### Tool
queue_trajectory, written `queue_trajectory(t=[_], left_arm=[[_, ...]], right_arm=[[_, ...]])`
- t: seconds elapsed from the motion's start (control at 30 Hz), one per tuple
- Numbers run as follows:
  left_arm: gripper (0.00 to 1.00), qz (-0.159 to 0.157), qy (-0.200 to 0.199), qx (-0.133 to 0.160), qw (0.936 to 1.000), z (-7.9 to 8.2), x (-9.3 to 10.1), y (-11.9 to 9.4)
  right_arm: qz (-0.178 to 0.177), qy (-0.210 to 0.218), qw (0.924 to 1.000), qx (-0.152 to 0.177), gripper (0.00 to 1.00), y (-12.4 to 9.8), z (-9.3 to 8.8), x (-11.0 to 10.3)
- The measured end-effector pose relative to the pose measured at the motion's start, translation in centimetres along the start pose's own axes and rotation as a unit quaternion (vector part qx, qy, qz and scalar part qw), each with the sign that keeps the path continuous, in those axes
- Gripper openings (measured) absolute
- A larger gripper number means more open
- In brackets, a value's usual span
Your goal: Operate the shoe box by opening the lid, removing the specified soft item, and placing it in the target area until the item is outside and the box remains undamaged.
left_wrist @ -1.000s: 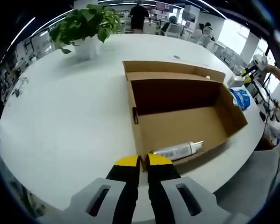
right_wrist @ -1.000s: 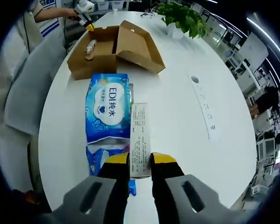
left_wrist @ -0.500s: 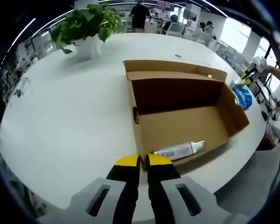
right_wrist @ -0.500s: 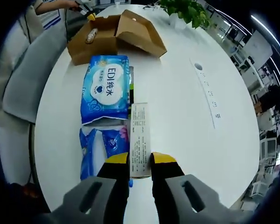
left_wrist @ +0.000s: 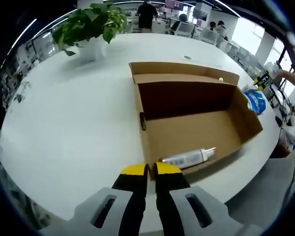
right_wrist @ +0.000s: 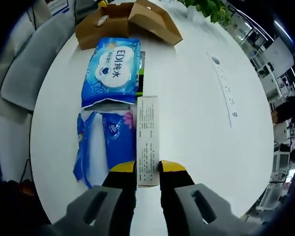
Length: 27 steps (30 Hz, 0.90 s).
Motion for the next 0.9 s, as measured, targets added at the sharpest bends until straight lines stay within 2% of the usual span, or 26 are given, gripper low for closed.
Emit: queue_trajectory(t=[0.07, 0.9], left_arm=[[0.02, 0.0, 0.0, 0.0, 1.0, 0.0, 0.0, 0.0], [0.03, -0.003, 0.0, -0.004, 1.0, 0.0, -0.1, 0.1]], right_arm=[[-0.002, 0.002, 1.0, 0.008, 0.15, -0.3, 0.0, 0.3], [-0.008, 0.007, 0.9999, -0.012, 0.16, -0.2, -0.3, 1.9]])
Point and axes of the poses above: the point that each gripper's makers call its tool centre point, and the gripper's own axes: y roughly forward along the fingers, x roughly to its right, z roughly out of its top, the point moved 10 cm from there along -y, roughly backward along the fingers, and after that the axes turned 10 degrees about z, right-handed, at the moved point
